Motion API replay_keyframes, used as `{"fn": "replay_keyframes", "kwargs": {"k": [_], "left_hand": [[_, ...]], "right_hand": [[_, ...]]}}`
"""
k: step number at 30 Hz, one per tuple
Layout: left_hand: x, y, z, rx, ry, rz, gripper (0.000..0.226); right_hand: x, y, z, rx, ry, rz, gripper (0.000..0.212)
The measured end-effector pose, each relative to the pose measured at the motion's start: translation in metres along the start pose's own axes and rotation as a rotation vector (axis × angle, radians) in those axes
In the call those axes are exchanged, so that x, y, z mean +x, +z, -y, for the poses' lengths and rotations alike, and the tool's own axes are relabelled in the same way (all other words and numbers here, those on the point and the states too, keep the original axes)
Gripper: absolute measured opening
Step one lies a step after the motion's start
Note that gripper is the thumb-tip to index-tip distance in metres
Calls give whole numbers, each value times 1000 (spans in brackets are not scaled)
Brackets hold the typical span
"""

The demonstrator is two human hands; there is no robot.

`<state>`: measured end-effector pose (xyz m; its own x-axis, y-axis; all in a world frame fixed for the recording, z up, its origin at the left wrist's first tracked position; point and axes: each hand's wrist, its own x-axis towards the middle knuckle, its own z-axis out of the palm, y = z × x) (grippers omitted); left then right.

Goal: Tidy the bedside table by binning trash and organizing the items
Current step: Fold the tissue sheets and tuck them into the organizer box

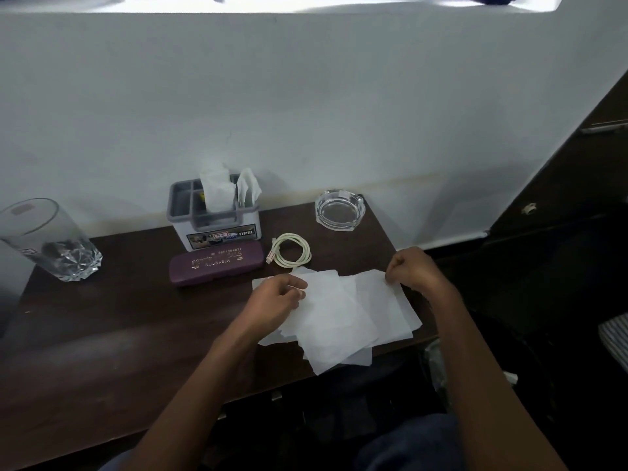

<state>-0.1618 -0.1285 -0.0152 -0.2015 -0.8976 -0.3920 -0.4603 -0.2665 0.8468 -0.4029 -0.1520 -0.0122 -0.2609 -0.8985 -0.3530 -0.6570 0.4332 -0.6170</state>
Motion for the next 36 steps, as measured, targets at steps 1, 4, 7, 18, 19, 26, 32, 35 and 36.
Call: {"fn": "replay_keyframes", "kwargs": {"k": [1,4,7,18,19,26,32,35,36], "left_hand": [[0,0,0,1,-5,8,17],[0,-1,1,2,-11,22,17],[-1,-2,1,0,-9,31,17],[2,-7,-5,-260,14,-128,26],[1,-8,-7,-381,-19,-124,27],[-7,-14,-23,-863,-259,187,52],[-17,-15,-21,-776,-244,369,34],[-16,-17,-18,-782,-274,326,26],[-15,-18,-18,-794,-274,309,26]], "right_hand": [[-1,-2,2,80,-19,-22,10],[-4,-13,13,342,-99,-180,20],[-8,-20,27,462,-192,-339,28],[-45,-34,73,543,-458,-111,21],[-46,-32,76,583,-459,-35,22],[-44,0,86,381,-465,360,26],[-44,21,96,271,-529,366,30],[-41,22,93,331,-492,317,26],[-40,20,91,354,-466,292,25]]}}
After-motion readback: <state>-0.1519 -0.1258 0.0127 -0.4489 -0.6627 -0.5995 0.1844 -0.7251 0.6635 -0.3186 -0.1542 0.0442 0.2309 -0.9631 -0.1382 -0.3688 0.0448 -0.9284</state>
